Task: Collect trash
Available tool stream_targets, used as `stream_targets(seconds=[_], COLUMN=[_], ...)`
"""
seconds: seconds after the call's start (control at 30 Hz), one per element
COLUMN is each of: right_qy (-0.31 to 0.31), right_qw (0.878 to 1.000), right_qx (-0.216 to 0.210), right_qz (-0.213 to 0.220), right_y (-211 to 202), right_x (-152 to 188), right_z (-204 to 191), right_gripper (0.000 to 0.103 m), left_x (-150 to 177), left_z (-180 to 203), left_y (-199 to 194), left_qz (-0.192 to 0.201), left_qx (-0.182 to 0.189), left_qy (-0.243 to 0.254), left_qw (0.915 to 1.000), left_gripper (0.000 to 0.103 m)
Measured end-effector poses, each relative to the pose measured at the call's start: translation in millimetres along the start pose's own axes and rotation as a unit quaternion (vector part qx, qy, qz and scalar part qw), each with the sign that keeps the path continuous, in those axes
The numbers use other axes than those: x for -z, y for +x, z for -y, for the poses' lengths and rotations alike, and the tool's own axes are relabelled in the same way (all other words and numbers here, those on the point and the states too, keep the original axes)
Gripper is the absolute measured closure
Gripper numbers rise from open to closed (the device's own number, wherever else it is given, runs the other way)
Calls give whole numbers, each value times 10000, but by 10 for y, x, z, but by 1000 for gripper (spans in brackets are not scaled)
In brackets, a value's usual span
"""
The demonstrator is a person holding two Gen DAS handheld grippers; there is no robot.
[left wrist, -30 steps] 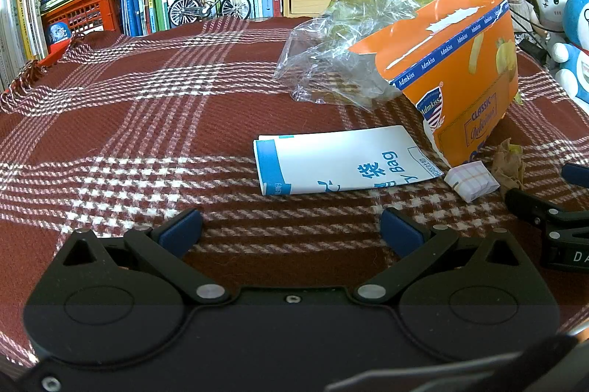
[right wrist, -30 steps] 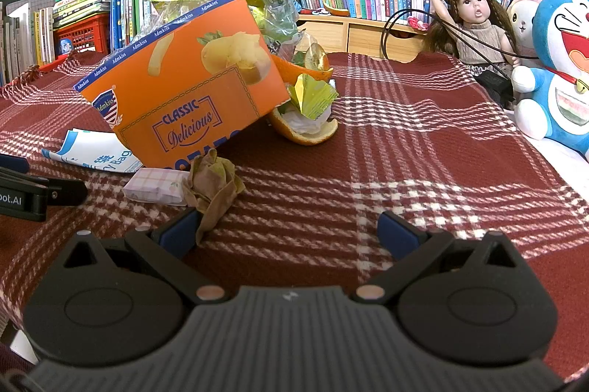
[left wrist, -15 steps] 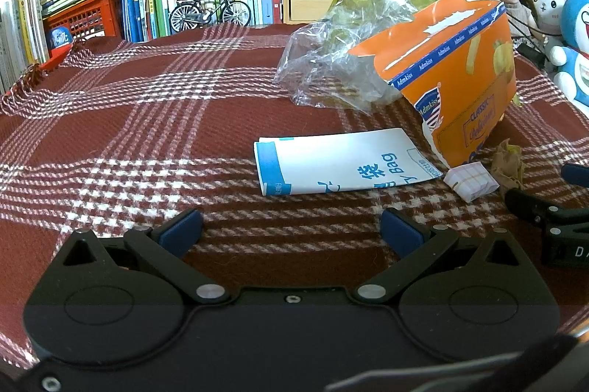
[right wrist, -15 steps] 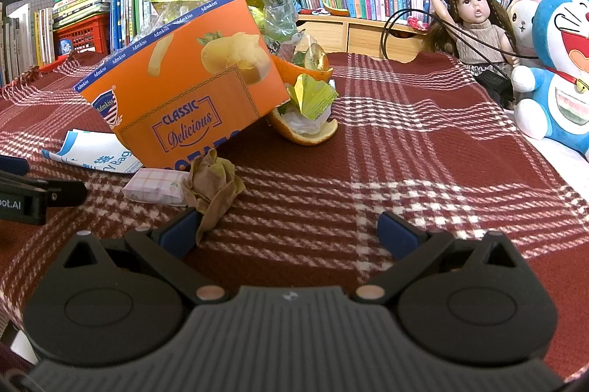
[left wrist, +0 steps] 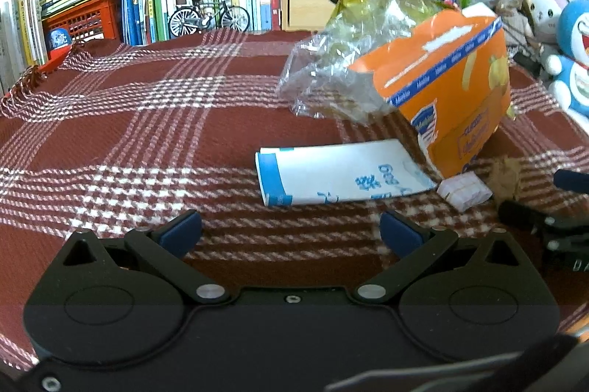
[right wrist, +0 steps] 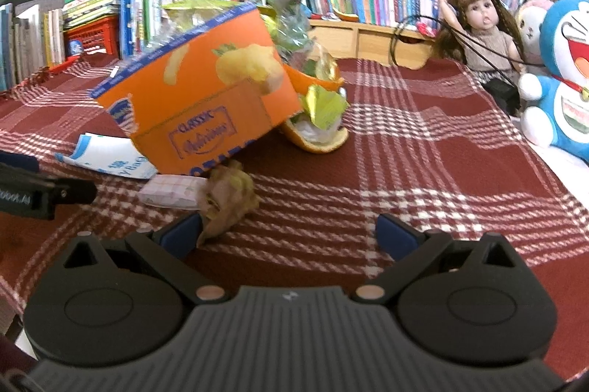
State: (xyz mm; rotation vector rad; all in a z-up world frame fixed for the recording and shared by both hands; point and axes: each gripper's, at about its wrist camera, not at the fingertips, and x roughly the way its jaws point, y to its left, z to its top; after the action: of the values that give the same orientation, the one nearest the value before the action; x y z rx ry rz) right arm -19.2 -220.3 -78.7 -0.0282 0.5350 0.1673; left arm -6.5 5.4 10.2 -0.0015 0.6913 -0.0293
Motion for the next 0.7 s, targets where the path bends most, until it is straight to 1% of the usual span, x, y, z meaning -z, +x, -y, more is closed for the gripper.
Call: stream_targets(seconds=[0.17,0.27,0.33,0.43,0.7], right_qy=[-256,-299,-317,-320,-392], right_qw=[9995,9992,9990,9987,9980], right_qx=[-60,-114,-147,-220,-343], right_qz=[183,257,293,333,346], right_y=[-64,-83,-94,-106,-88], right_x=[-14,-27,-40,-55,-77], right_z=[-111,-143,-160,-167,-223], right_gripper=[3,6,8,12,18], left_x=[-64,-87,-91,-99,-117], left_z=[-28,-44,-62,-77,-65], left_y=[-45,-54,-68,-92,-89], left_qz=[148,185,278,406,511], left_qx=[65,96,119,127,189], left_qy=[-104,-174,-204,-166,-86], left_qw=[9998,9996,9993,9990,9985], left_gripper=[0,0,0,0,0])
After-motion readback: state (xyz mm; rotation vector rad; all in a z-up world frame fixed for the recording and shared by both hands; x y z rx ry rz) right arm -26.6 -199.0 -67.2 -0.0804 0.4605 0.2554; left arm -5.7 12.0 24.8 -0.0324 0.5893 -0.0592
